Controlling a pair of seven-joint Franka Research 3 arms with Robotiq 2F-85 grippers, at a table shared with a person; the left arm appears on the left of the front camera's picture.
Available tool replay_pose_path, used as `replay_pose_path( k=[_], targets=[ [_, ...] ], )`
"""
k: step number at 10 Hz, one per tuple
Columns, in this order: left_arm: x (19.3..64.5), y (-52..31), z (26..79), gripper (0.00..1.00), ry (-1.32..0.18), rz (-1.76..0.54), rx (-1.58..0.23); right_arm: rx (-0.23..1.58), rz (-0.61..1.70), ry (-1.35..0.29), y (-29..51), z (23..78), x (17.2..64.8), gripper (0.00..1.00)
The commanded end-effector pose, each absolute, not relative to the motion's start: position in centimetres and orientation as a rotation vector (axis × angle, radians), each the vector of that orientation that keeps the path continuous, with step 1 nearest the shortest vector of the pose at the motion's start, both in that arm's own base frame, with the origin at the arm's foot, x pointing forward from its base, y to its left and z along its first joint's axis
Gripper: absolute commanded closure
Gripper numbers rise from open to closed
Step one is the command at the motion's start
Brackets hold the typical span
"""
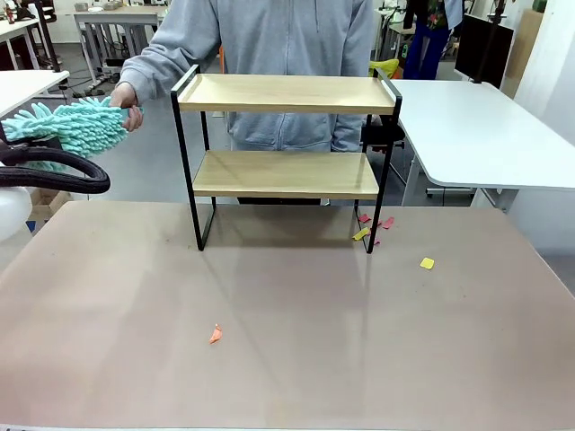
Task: Clean the shelf.
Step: Hand the Duster back to the human.
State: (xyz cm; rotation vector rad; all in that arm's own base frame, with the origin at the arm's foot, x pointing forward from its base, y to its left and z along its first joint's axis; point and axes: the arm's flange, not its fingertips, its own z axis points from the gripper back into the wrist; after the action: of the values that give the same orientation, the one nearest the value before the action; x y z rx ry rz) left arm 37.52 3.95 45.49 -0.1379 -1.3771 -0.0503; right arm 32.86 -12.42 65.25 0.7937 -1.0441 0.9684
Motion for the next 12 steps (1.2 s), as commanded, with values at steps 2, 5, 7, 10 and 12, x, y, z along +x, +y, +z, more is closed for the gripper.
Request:
replay_pose_path(
  k=[2,5,7,10,12],
  targets=[
    [37.5,4.0,45.8,0.83,-1.381,-0.052,-0.133,0.803,0.975,-1.064,-12.4,65.6,33.0,0.0],
    [36.4,4.0,46.5,0.11,-1.301,-0.103,-0.121,0.803,0.975,-1.064,-12.4,65.6,33.0,0.0],
    [35.8,4.7,48.7,0.11,-1.285,-0.084,-0.161,0.803,0.975,-1.064,-12.4,65.6,33.0,0.0],
    [35.1,7.6,55.4,0.0,-1.287,0.07,-0.278,0.803,0.975,-1.064,-12.4,65.6,33.0,0.0],
    [35.4,12.1,60.6,0.0,-1.316,0.213,-0.379,0.803,0.975,-1.064,-12.4,65.6,33.0,0.0]
  ],
)
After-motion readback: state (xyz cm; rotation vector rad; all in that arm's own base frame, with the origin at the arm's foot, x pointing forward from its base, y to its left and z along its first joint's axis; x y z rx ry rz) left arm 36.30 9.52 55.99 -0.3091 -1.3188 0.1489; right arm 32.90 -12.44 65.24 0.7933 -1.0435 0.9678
